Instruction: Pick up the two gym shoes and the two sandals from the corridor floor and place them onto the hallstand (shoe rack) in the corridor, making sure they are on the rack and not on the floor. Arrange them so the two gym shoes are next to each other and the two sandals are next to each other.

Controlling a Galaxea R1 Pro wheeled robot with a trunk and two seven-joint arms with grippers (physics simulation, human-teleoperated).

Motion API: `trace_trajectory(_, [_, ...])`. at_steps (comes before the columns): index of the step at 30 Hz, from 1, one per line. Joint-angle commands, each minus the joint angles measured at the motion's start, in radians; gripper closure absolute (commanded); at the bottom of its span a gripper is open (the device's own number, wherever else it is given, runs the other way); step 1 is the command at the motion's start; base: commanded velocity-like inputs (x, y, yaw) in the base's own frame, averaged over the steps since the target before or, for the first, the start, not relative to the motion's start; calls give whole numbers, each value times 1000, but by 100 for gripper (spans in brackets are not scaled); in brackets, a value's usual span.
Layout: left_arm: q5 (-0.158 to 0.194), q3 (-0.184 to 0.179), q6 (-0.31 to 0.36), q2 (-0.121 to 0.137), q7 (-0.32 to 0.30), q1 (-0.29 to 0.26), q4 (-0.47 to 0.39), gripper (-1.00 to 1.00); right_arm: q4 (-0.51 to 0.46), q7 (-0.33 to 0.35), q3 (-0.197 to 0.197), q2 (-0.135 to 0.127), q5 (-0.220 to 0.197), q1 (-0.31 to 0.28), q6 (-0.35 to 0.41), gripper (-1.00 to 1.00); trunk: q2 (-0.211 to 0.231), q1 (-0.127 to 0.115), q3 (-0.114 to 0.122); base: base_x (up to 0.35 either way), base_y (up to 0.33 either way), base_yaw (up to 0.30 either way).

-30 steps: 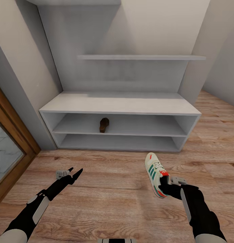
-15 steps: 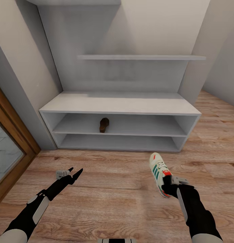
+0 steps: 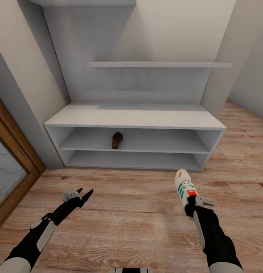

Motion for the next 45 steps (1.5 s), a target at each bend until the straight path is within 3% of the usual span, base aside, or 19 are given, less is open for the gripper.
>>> trace_trajectory(1, [4,0,-2,0,-4,-1,2,-100,-1,0,-2,2,8,-1,4,100,0,0,-1,0,0,0])
trace_trajectory(3, [4,0,-2,0,-4,-1,1,-100,-1,-3,-2,4,6,-1,2,100,0,0,-1,0,0,0])
trace_trajectory(12, [4,0,-2,0,-3,-1,1,-100,0,-5,13,6,3,-1,-143,100,0,0,-1,0,0,0])
trace_trajectory(32, [4,0,-2,0,-4,-1,0,-100,0,-4,28,3,5,-1,-153,100,0,0,-1,3,3,0])
trace_trajectory(38, [5,-1,-2,-1,-6,-1,0,-100,0,-4,28,3,5,-1,-153,100,0,0,-1,86,214,0])
trace_trajectory(41, [5,-17,-1,-2,-60,-1,0,-100,0,-4,28,3,5,-1,-153,100,0,0,-1,82,292,0])
trace_trajectory(45, [6,-71,3,-3,-255,-1,0,-100,0,-4,28,3,5,-1,-153,100,0,0,-1,17,291,0])
